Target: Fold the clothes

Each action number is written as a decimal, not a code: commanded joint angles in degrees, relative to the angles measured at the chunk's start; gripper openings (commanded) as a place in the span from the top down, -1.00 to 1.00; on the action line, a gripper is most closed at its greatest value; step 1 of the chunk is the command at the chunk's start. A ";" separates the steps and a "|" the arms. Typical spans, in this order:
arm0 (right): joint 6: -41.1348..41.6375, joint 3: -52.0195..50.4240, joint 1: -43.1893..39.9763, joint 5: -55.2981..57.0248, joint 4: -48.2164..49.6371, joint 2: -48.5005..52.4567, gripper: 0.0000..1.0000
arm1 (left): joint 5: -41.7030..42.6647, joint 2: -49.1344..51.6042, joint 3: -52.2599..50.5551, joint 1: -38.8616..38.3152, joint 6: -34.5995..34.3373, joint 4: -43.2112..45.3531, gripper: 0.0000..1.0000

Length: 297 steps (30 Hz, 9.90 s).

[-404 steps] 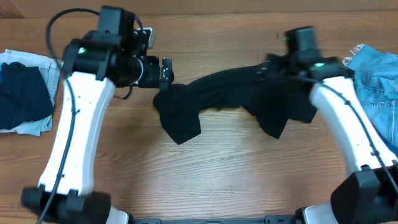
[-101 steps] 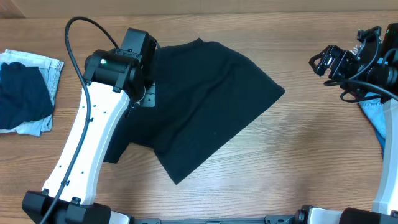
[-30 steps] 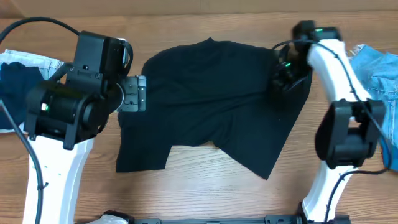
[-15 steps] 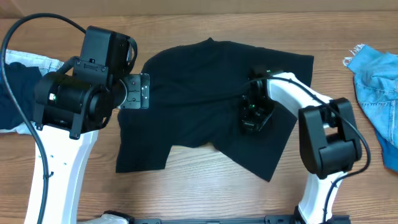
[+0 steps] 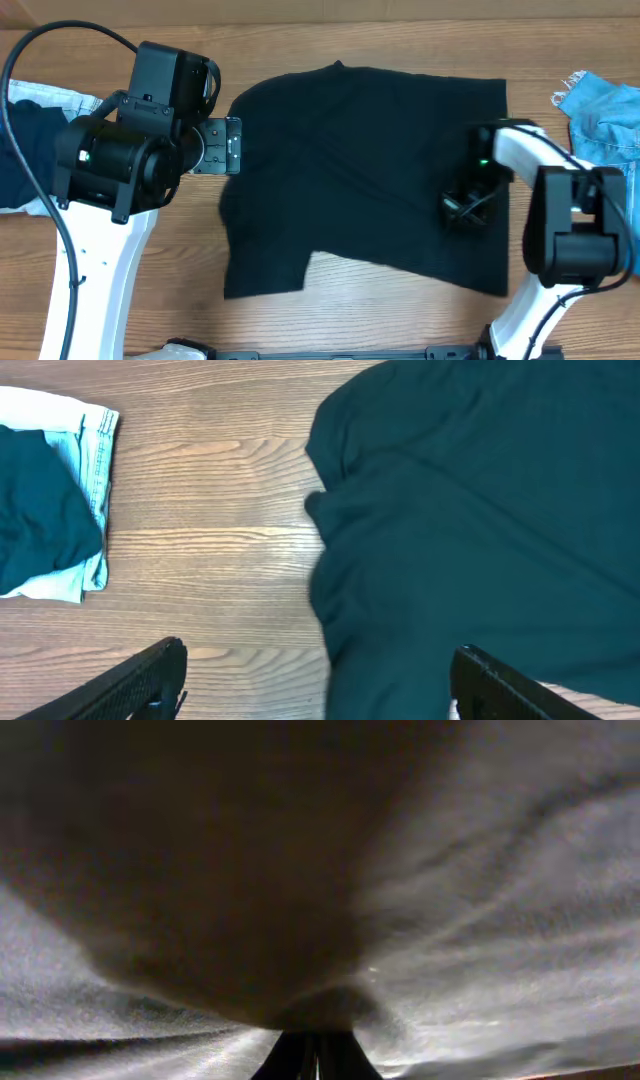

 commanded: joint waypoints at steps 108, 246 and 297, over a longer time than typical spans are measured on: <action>-13.60 -1.81 8.20 -3.74 10.10 -11.67 0.92 | 17.66 0.35 -67.04 -3.85 -5.44 43.52 0.31; -21.35 10.71 38.14 9.49 27.50 1.79 0.93 | 10.67 29.29 -32.02 14.93 -0.55 66.10 0.79; -25.62 19.28 37.88 -3.23 19.89 2.64 0.91 | 17.18 42.05 -5.64 19.41 -0.68 37.99 0.92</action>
